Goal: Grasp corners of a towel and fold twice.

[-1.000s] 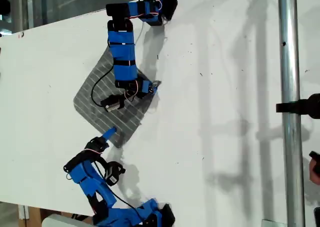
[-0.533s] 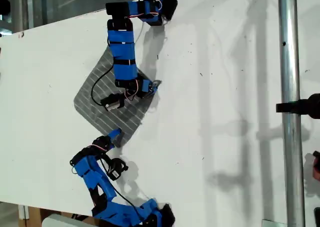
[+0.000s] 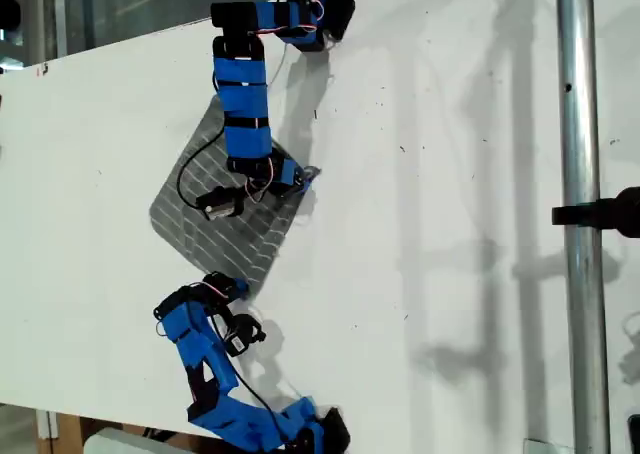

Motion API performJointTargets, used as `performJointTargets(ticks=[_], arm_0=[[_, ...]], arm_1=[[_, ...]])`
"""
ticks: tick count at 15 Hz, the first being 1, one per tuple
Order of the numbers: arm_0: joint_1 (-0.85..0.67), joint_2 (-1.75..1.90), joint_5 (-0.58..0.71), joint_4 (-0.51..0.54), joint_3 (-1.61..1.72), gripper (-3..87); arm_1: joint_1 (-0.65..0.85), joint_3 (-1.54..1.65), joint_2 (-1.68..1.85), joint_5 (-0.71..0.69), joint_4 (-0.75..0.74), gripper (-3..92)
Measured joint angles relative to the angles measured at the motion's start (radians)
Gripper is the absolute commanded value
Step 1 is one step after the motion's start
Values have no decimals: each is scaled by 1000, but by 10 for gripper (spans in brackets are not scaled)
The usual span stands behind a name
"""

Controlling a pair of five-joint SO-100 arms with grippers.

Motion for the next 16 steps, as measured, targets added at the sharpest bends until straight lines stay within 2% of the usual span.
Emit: performJointTargets(ticks=[3,6,10,13,16], arm_0=[[97,74,-75,83,15,-18],[273,270,-262,104,184,-18],[586,704,-586,58,601,-18],[724,992,-782,-14,861,-18],[712,1104,-759,-77,934,-18]], arm_1=[[-20,71,94,35,6,-2],[-152,163,273,133,26,-2],[-410,152,331,324,-35,-2],[-488,72,261,399,-67,-2],[-449,78,270,400,-20,-2]])
